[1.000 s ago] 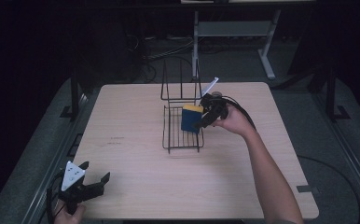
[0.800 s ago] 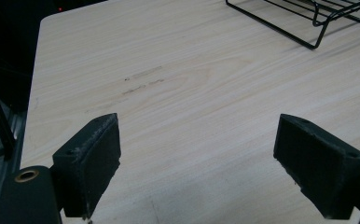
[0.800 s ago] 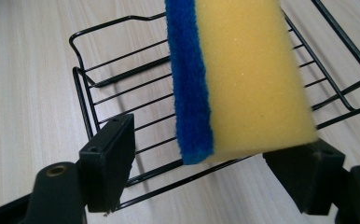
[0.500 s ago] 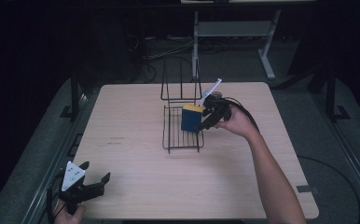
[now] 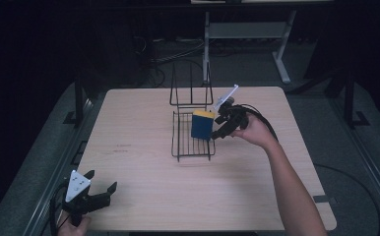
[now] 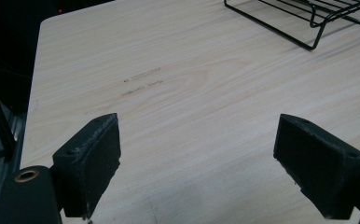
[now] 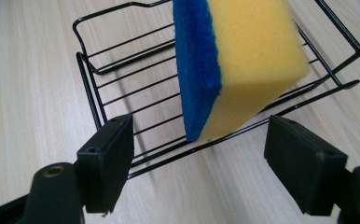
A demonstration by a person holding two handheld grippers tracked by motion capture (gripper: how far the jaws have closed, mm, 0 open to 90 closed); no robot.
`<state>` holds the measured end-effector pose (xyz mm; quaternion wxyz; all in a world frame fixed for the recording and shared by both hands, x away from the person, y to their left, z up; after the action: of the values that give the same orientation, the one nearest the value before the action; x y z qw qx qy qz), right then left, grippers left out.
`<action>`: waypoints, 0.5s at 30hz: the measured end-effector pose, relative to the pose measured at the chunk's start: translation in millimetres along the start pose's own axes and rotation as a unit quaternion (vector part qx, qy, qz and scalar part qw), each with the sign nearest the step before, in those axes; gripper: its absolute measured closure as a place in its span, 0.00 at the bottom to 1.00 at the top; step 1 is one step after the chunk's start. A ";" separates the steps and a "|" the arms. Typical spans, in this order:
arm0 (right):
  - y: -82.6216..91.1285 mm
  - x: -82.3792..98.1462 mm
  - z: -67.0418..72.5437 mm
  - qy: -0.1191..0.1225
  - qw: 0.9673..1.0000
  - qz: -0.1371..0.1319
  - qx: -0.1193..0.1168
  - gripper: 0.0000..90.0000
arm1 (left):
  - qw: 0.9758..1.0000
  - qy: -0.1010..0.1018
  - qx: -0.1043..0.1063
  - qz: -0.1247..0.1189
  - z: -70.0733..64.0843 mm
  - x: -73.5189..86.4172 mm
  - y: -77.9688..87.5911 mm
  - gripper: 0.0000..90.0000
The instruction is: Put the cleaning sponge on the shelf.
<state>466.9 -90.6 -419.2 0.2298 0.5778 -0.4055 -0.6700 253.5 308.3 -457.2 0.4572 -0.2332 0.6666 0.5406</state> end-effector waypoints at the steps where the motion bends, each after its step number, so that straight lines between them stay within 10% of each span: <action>1: 0.2 0.7 -0.3 0.002 1.000 0.000 0.001 0.26 | 1.000 0.000 -0.001 0.000 0.0 0.1 -0.1 0.16; 15: 3.3 14.4 3.9 -0.007 1.000 0.003 0.001 0.26 | 1.000 0.000 0.000 0.000 -0.3 -0.1 -0.3 0.16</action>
<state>459.4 -102.6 -424.9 0.2280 0.5720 -0.4096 -0.6732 253.7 307.9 -457.2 0.4573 -0.2334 0.6662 0.5409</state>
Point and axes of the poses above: each handheld gripper's, and its own axes: y roughly backward along the jaws, x roughly out of its underside, z roughly to its left, the point moved 5 cm from there along -y, roughly forward along the jaws, and after that the axes turned 8 degrees about y, right-handed, at the moved point
